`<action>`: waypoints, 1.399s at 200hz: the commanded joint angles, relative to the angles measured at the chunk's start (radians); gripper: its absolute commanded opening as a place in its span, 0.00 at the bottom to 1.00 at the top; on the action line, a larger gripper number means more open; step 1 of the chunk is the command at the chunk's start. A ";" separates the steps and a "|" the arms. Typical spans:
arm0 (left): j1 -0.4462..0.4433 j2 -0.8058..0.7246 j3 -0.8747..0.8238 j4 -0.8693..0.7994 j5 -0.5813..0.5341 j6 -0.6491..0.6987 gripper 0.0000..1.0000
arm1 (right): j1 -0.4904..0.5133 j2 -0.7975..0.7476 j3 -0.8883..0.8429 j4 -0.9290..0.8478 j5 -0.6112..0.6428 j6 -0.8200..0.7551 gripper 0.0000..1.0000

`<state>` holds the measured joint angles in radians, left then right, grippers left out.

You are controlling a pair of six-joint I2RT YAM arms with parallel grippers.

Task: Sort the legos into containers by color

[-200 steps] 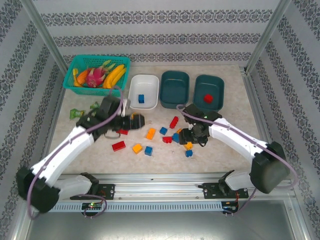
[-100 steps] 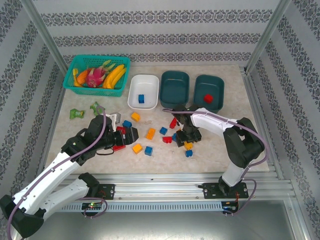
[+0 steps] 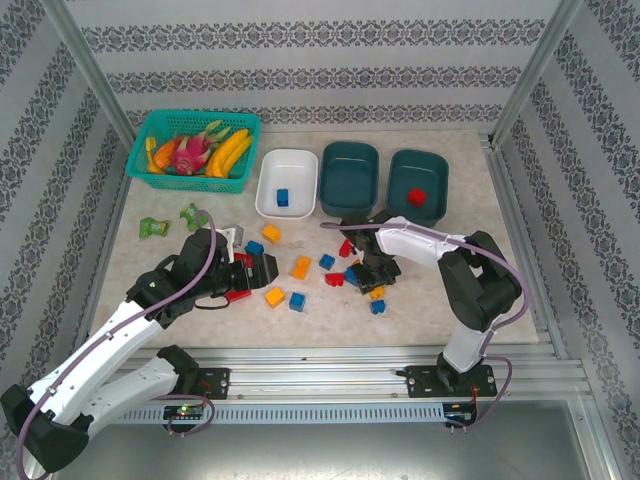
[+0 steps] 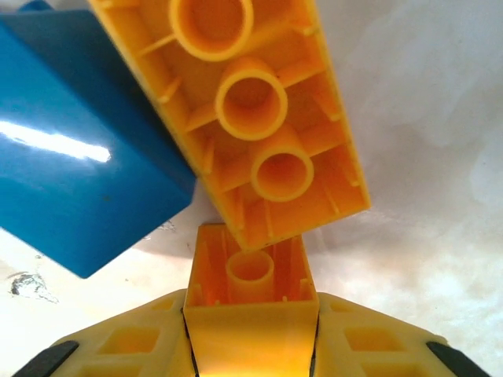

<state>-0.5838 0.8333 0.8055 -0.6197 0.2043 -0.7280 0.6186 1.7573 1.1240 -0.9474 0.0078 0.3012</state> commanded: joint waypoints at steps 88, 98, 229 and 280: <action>0.038 0.337 0.355 0.120 -0.035 0.011 1.00 | -0.107 0.080 0.606 -0.024 0.007 0.128 0.27; 0.062 0.387 0.389 0.147 -0.012 0.015 1.00 | -0.129 0.151 0.688 -0.012 0.011 0.127 0.26; 0.190 0.677 0.595 0.216 0.061 0.062 1.00 | -0.297 0.852 1.386 -0.114 -0.113 0.192 0.35; 0.196 0.635 0.577 0.170 0.039 0.070 1.00 | -0.298 0.786 1.415 -0.117 -0.137 0.186 0.60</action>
<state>-0.4034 1.5173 1.3937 -0.4335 0.2577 -0.6849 0.3202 2.6026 2.4943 -1.0340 -0.1040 0.4885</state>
